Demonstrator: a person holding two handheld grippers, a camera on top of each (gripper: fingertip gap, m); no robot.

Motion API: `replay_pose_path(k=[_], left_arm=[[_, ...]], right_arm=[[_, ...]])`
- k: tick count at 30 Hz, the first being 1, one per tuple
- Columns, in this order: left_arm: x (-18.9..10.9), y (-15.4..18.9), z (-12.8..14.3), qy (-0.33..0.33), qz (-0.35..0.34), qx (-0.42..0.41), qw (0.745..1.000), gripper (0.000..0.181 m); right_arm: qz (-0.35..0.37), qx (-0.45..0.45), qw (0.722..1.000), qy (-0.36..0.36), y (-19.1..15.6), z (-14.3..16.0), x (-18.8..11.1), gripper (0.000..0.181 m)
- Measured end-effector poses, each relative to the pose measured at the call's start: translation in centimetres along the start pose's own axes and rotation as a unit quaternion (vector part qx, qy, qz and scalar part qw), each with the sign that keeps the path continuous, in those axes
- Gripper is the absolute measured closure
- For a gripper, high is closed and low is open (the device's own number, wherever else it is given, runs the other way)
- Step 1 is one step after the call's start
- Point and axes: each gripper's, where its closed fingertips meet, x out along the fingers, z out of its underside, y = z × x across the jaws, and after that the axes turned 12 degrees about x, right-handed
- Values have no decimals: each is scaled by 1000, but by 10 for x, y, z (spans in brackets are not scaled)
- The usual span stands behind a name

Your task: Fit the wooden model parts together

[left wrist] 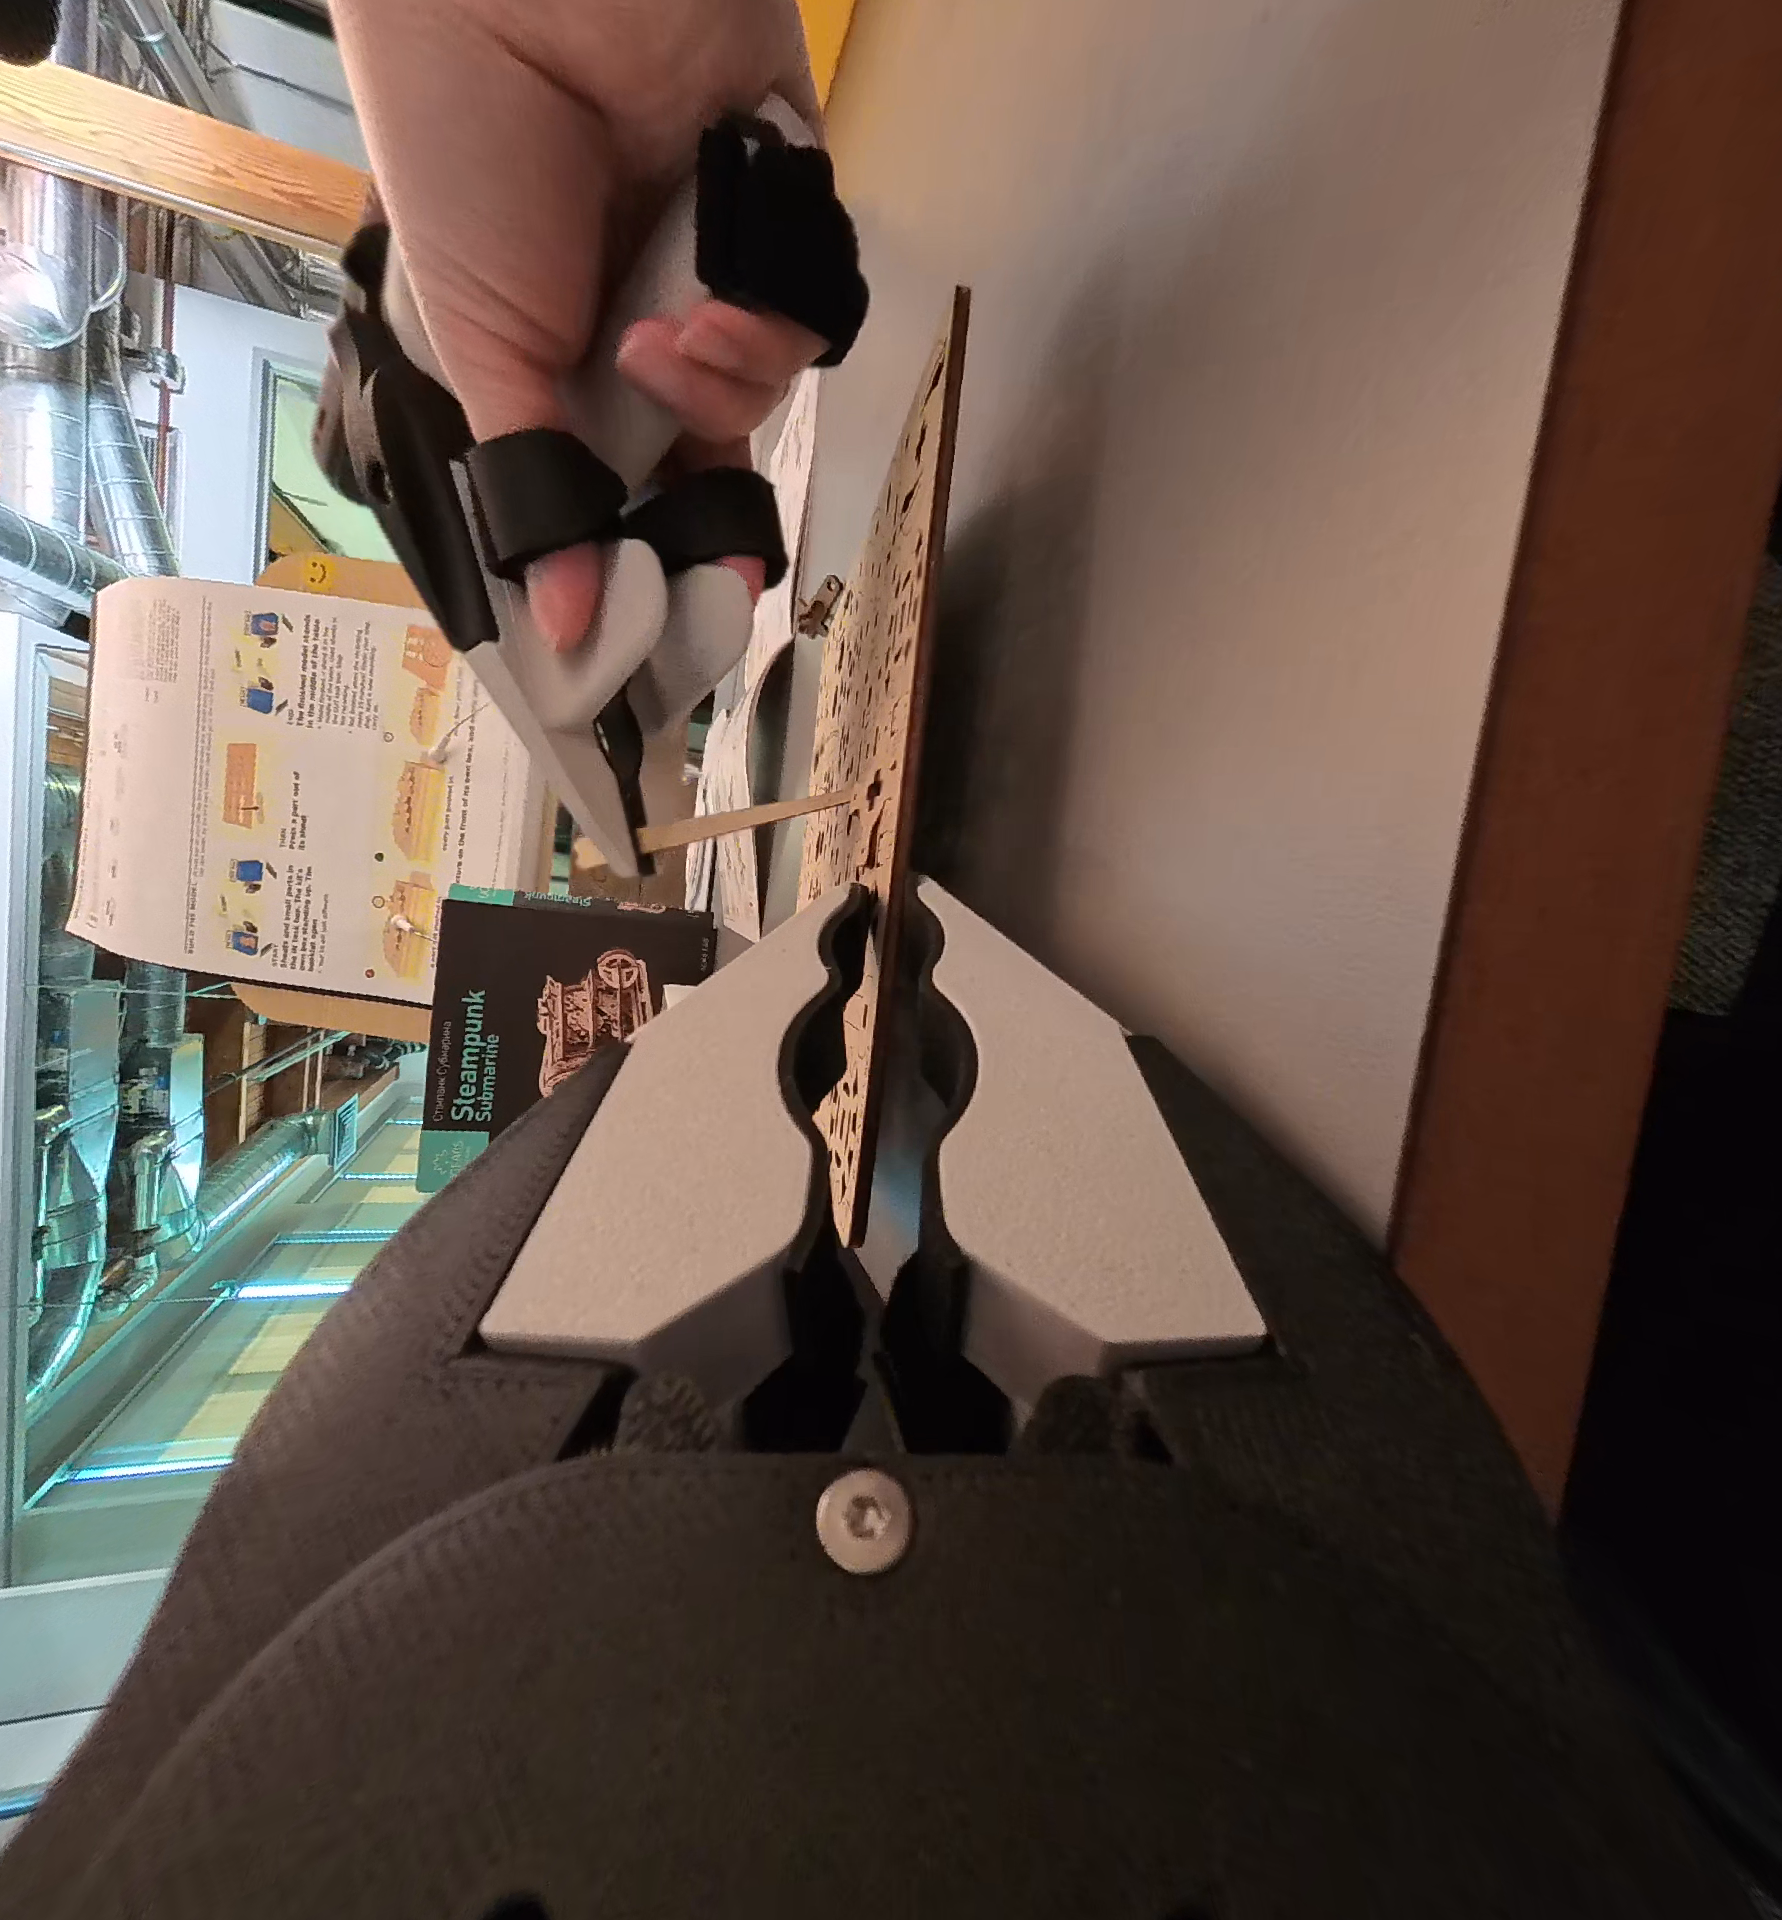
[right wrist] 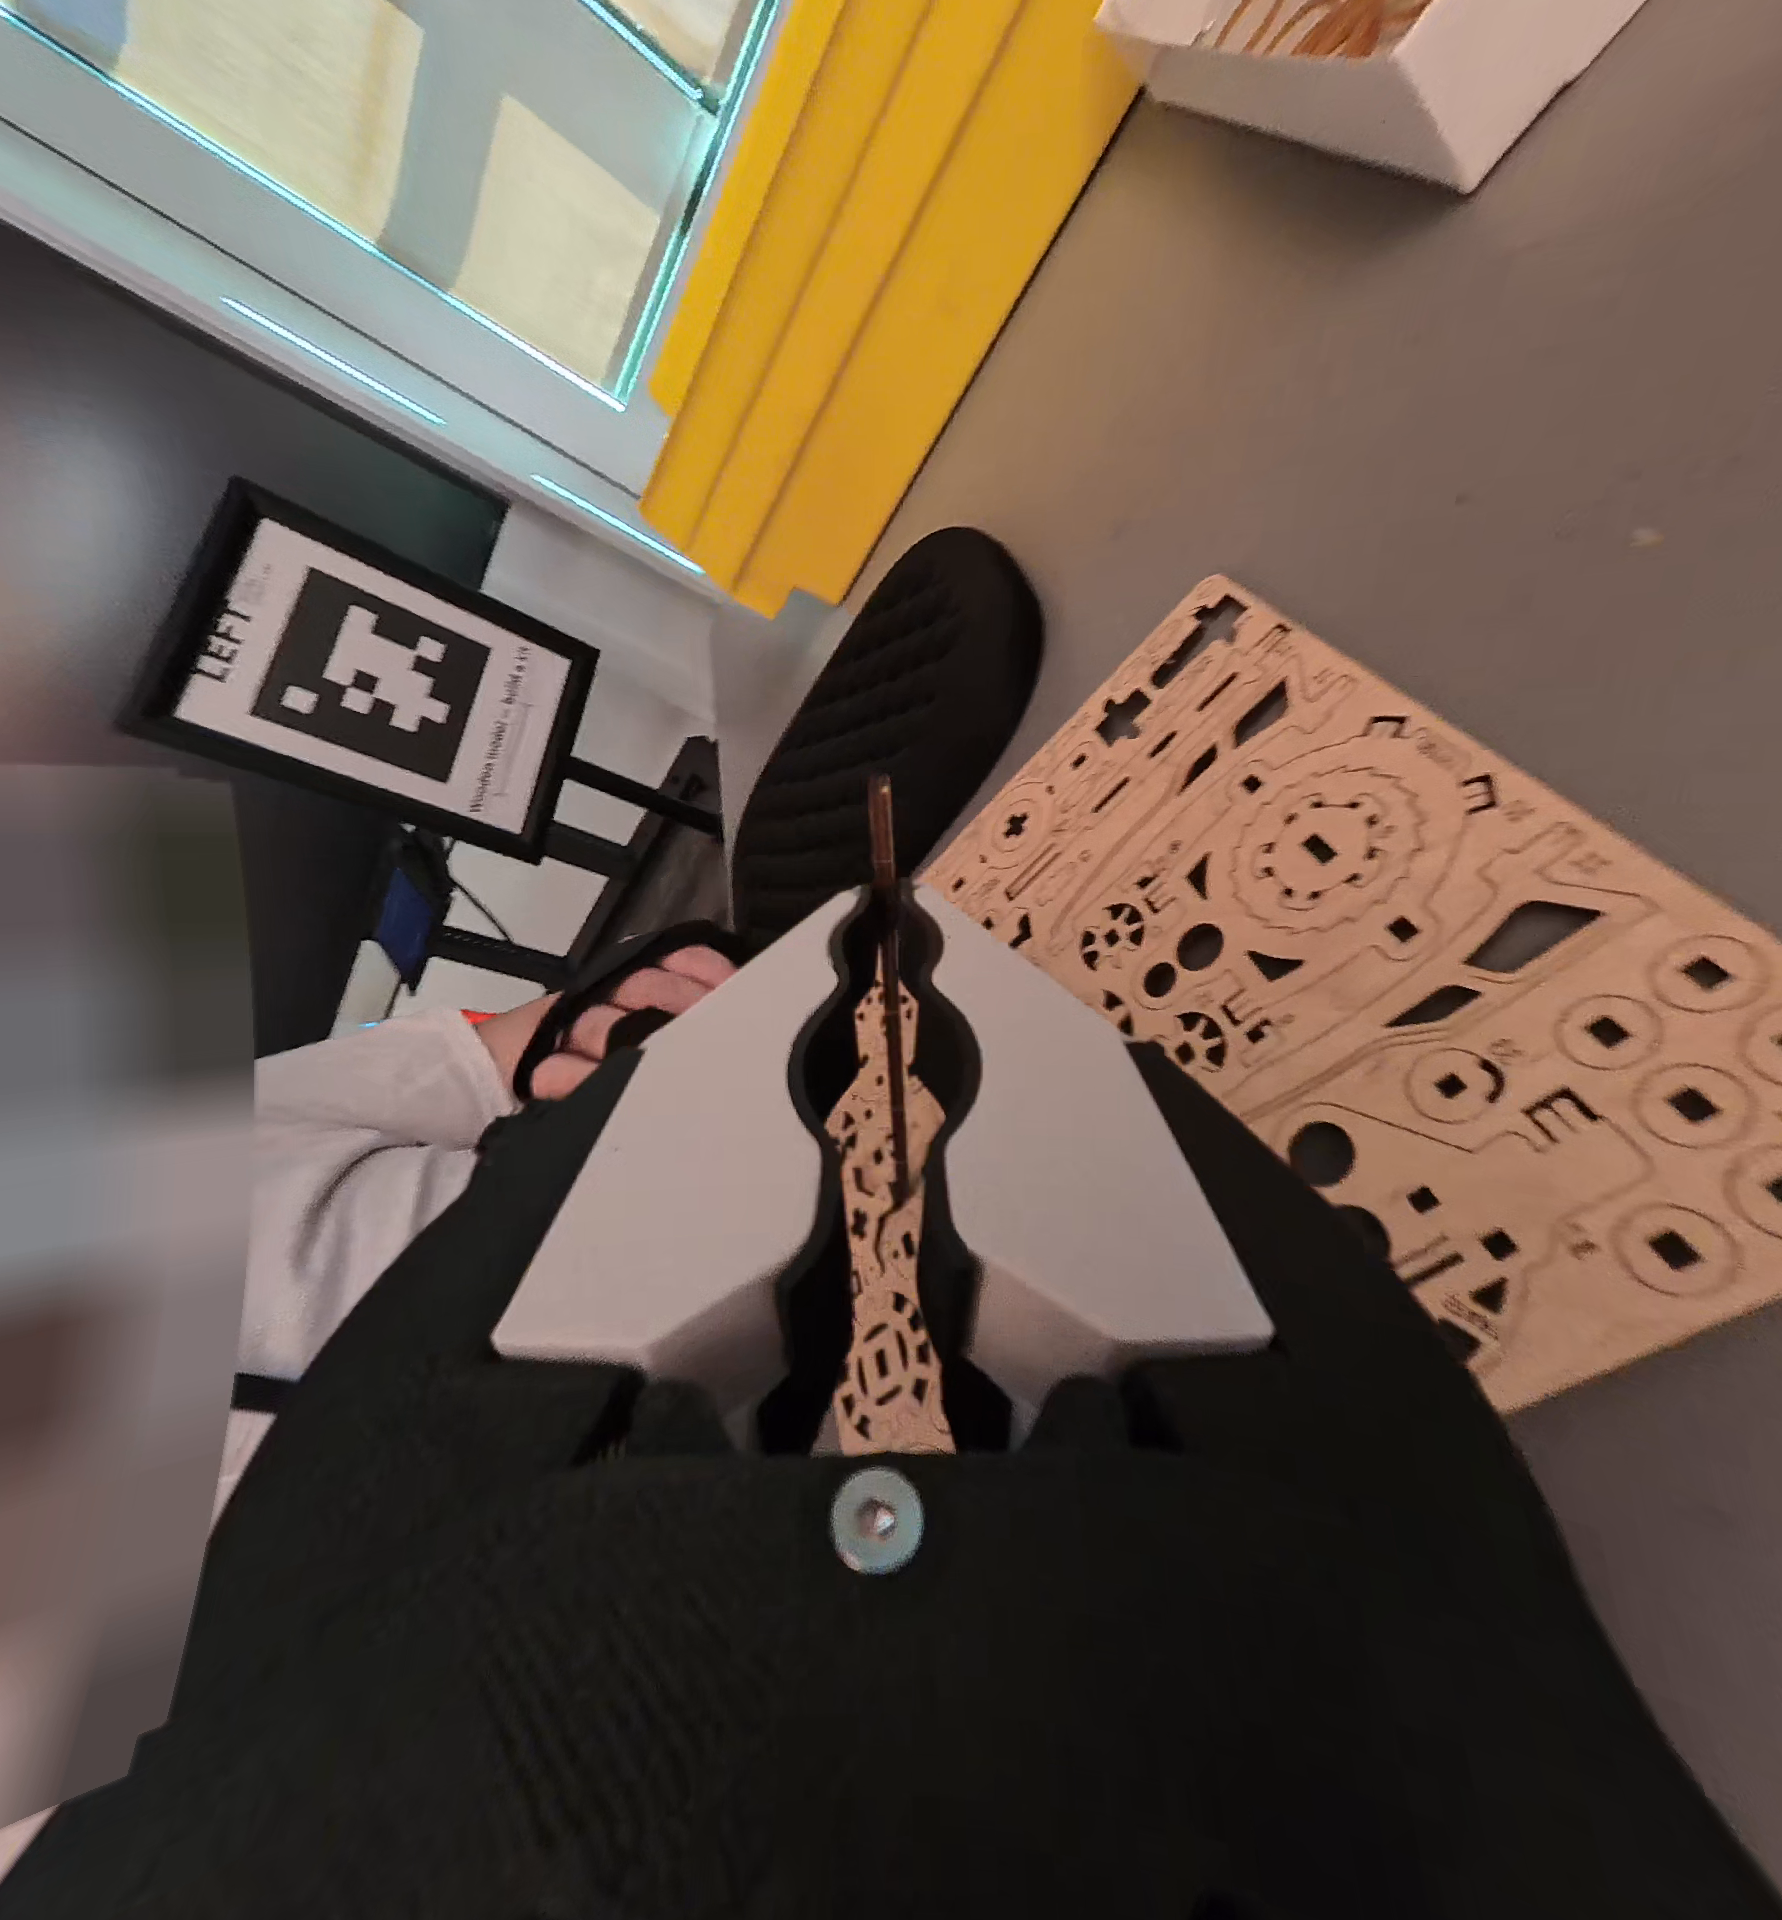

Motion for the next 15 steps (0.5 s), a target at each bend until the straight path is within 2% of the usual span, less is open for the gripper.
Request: replay_pose_path(k=[1,6,8,11,15], left_arm=[[0,0,0,0,-1,0,1000,177],[0,0,1,-2,1,-1,1000,177],[0,0,1,-3,-1,-1,1000,177],[0,-1,1,-3,-2,0,1000,177],[0,-1,1,-3,-2,0,1000,177]], right_arm=[[3,-5,1000,6,1,0,-2,179],[-7,-18,999,42,3,-1,-15,180],[-26,-49,996,63,-7,-3,-19,180],[-17,-95,992,85,-19,-4,-23,180],[-17,-147,985,85,-46,2,-15,180]])
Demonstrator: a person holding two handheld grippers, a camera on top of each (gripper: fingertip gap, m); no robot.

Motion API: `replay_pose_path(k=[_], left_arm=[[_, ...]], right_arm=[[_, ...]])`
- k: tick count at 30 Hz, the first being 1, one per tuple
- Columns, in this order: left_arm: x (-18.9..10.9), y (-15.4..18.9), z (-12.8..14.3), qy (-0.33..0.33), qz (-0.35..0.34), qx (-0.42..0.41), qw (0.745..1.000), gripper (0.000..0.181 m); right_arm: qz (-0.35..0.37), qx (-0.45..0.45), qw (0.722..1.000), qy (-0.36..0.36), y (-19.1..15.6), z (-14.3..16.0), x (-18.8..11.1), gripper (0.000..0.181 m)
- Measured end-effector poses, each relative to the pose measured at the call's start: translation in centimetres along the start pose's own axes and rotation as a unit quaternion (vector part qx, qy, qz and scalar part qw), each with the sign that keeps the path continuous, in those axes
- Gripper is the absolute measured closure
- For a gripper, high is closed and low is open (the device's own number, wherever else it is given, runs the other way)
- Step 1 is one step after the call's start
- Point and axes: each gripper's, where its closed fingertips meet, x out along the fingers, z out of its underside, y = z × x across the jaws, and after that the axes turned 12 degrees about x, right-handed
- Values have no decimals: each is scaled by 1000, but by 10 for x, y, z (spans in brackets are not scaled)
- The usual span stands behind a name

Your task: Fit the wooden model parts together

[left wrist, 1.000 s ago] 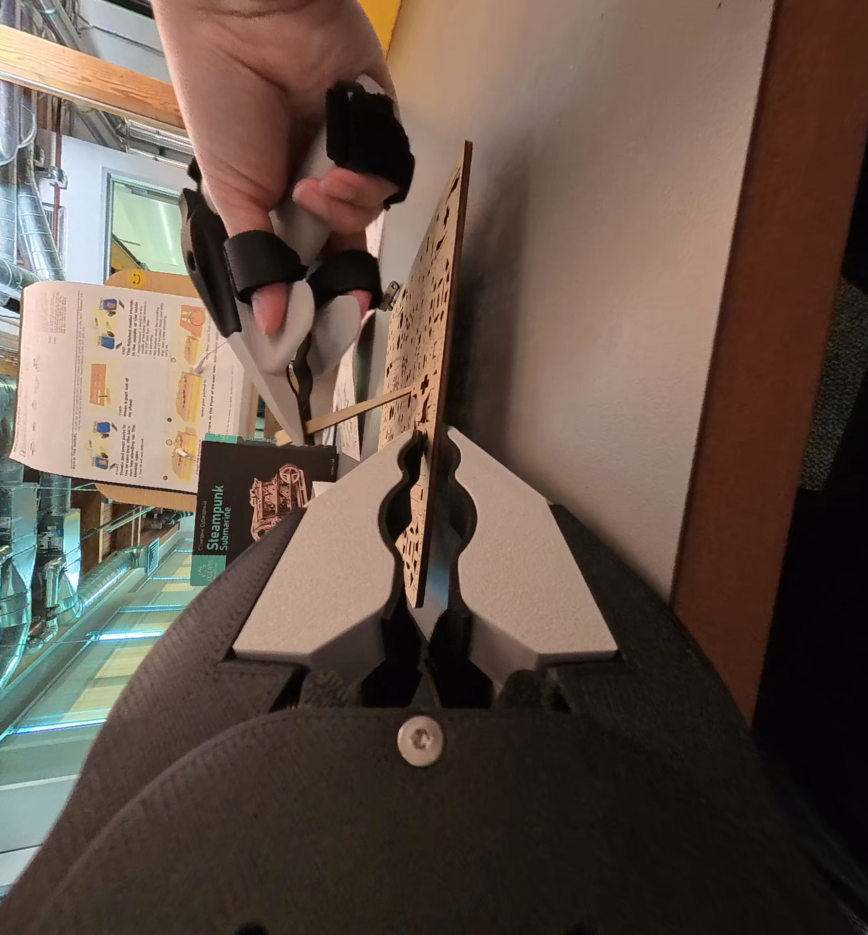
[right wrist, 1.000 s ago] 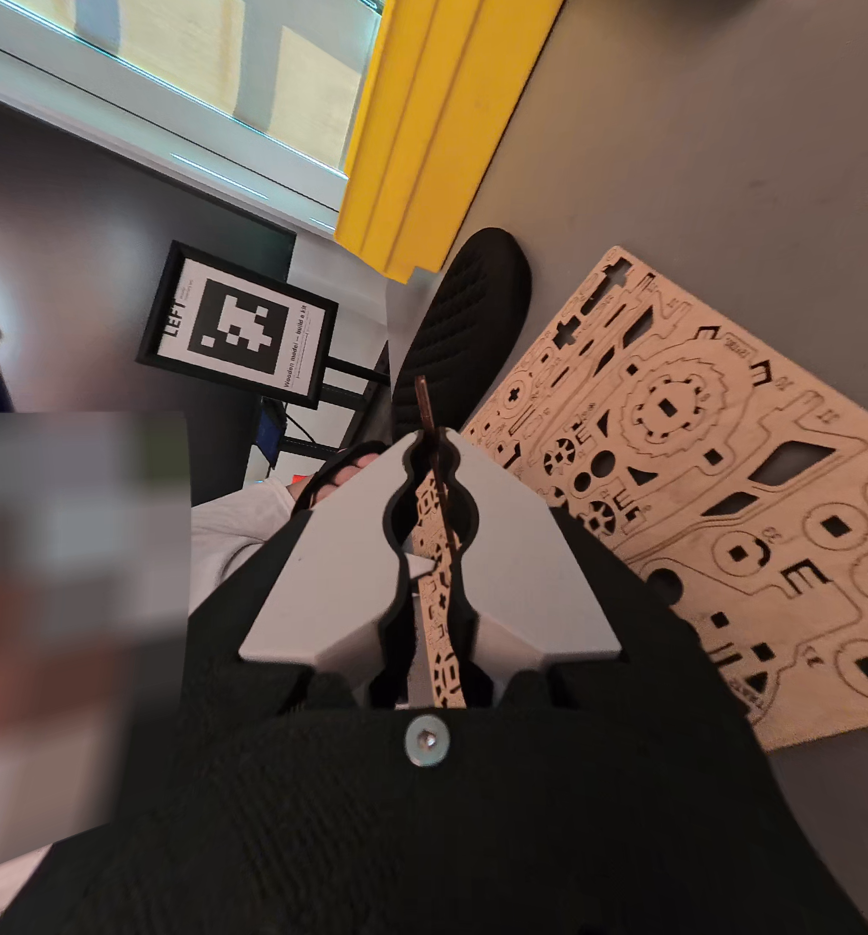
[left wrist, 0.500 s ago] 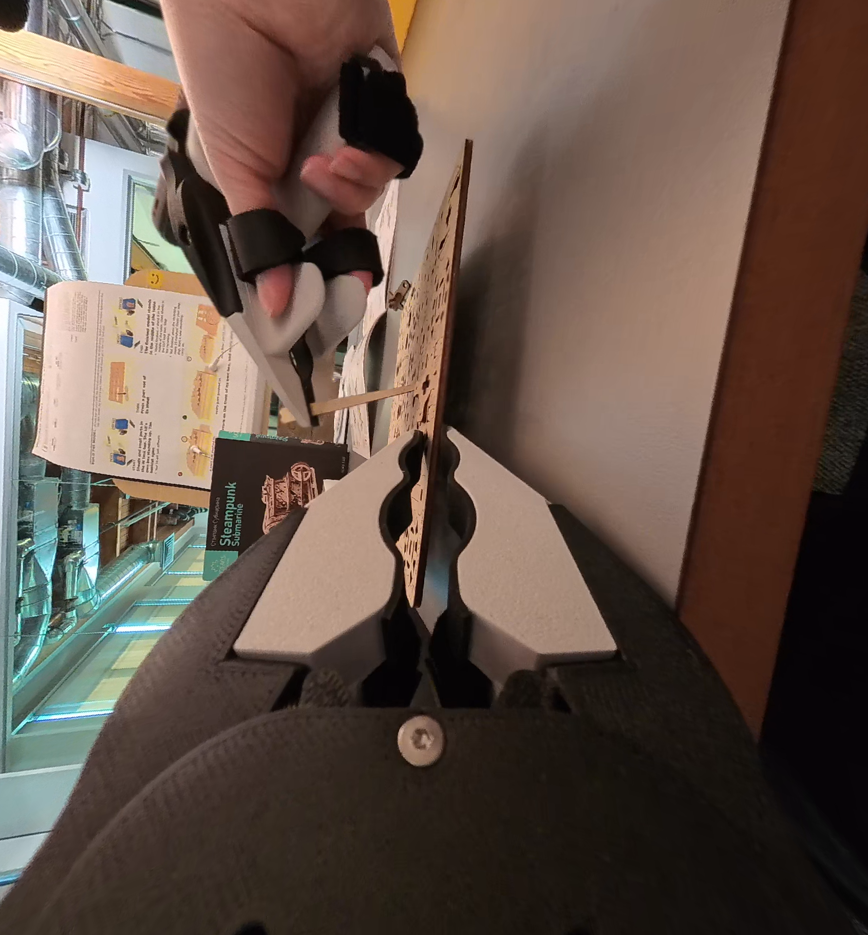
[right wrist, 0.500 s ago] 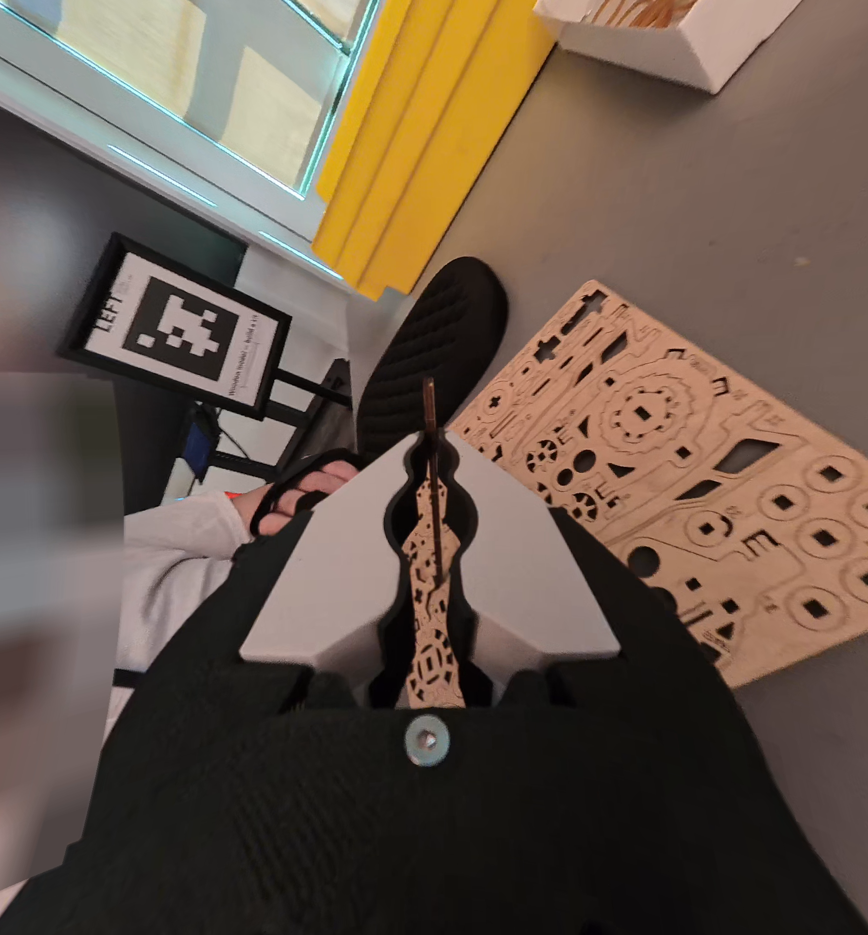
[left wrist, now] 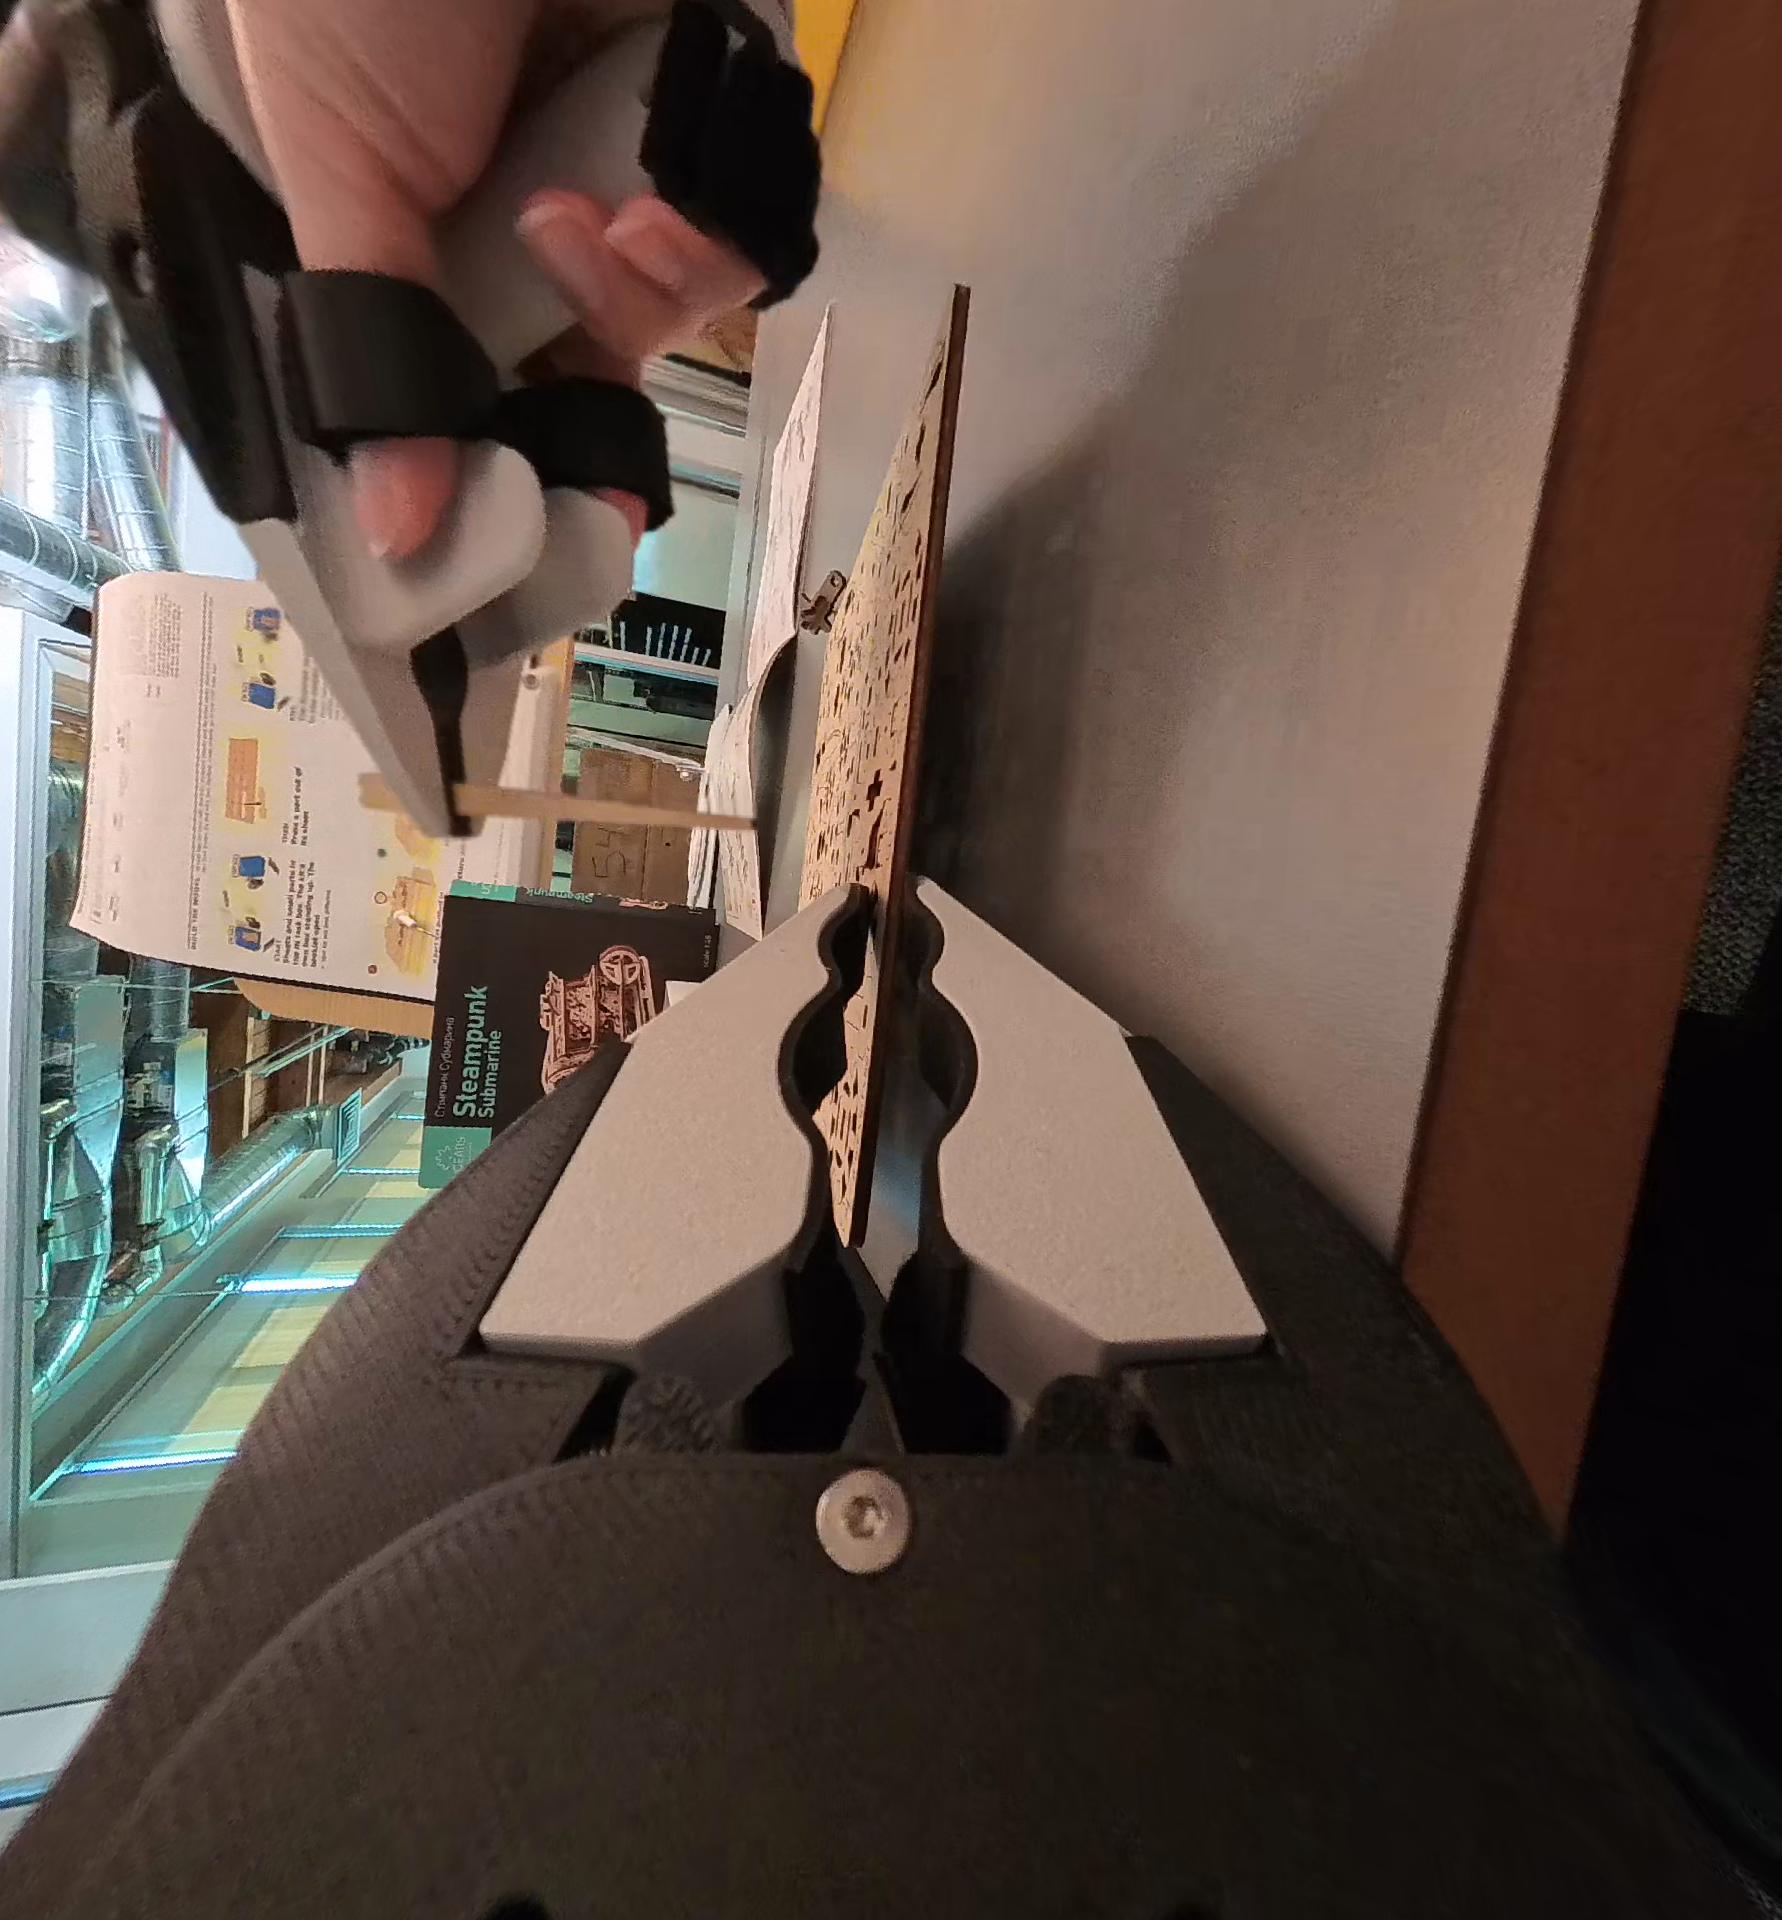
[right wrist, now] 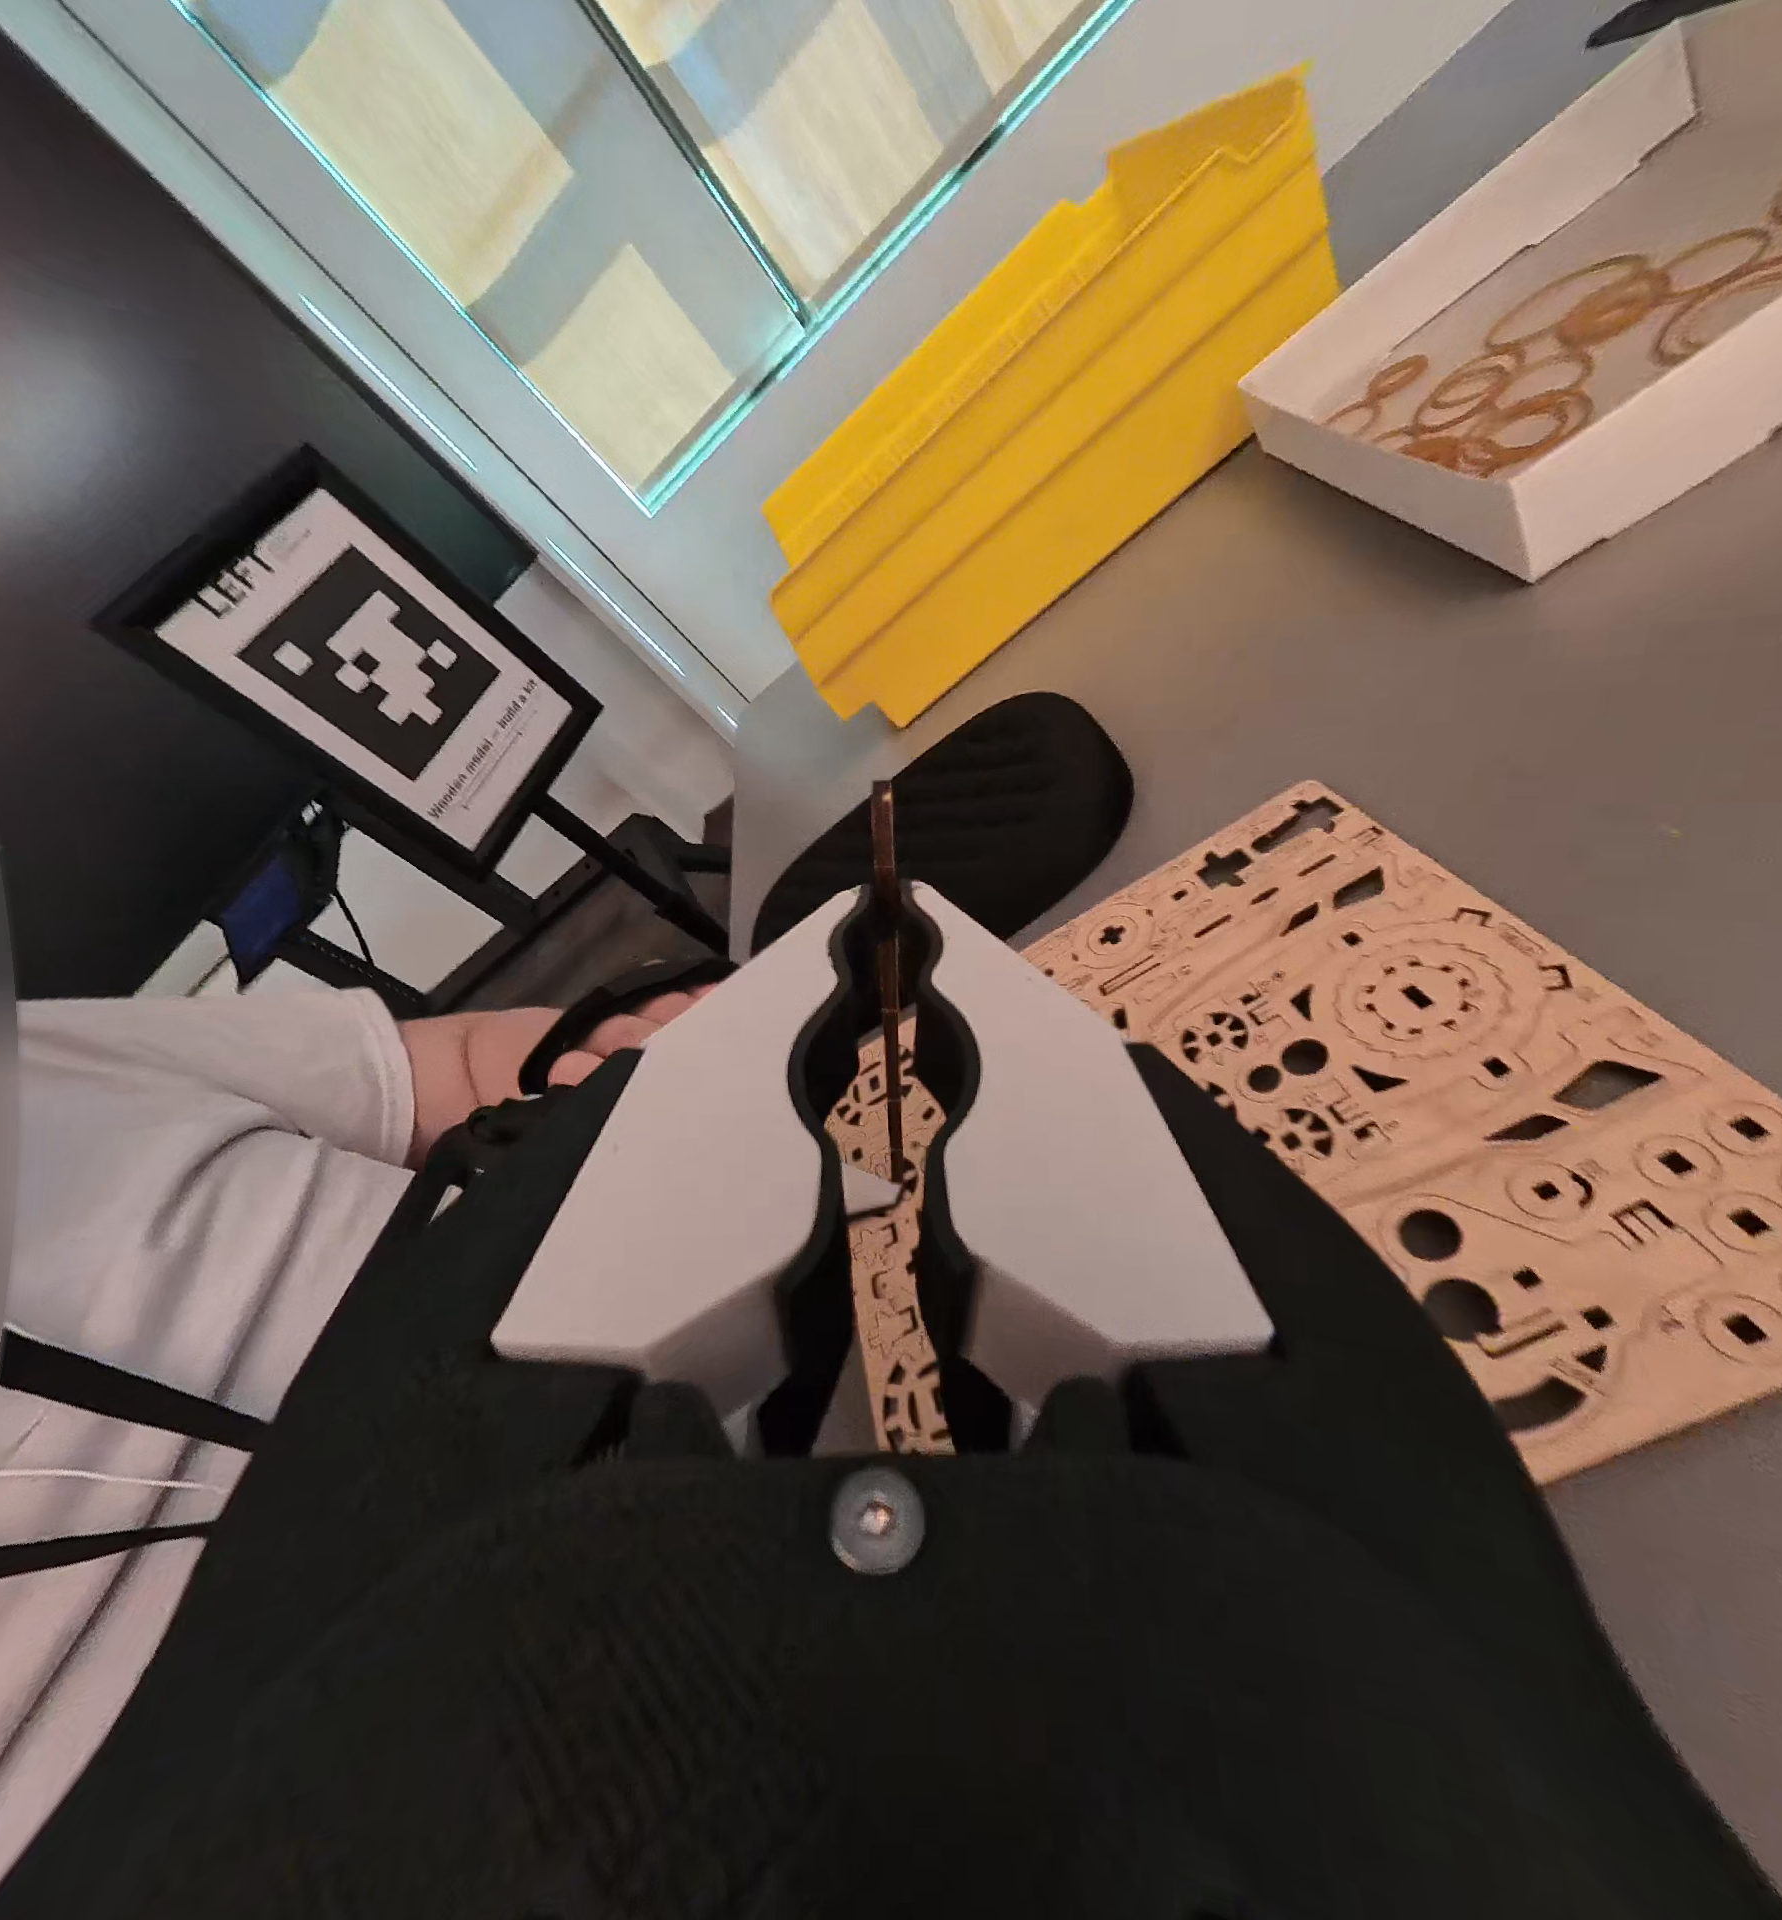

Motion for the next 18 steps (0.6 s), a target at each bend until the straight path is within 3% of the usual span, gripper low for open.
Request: replay_pose_path(k=[7,18], left_arm=[[0,-1,0,0,-3,1,1000,177],[0,-1,-1,2,-2,1,1000,177]], right_arm=[[41,-15,995,-85,5,24,28,179],[59,-31,990,-121,8,27,27,179]])
